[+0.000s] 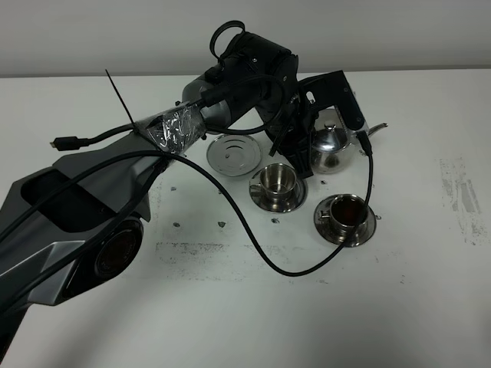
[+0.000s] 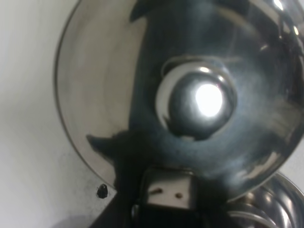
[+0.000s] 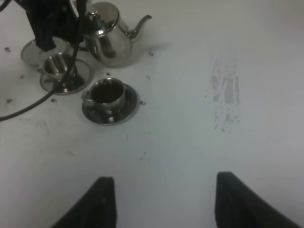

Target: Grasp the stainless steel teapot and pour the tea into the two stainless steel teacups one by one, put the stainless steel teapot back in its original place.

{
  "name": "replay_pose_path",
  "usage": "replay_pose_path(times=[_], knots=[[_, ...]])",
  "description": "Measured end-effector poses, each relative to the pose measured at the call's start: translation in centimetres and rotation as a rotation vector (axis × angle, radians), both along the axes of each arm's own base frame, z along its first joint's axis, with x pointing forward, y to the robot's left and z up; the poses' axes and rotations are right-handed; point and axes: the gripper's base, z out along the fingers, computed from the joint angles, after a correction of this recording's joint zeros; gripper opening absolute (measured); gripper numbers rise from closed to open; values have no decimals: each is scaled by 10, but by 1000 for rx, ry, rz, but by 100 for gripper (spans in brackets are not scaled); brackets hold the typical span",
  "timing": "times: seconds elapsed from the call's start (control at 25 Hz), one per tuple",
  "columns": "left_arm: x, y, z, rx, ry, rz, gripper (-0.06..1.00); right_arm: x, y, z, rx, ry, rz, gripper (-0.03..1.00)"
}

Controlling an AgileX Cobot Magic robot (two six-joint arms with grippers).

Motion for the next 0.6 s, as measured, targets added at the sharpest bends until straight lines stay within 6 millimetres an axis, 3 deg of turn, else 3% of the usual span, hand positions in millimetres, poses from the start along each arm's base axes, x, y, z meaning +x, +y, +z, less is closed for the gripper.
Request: replay_pose_path(times=[0.28,0.6], knots=[[1,-1,-12,8,10,0,19,0,0,0,0,0,0,45],[1,-1,-10,6,7,-1,19,0,0,0,0,0,0,45]])
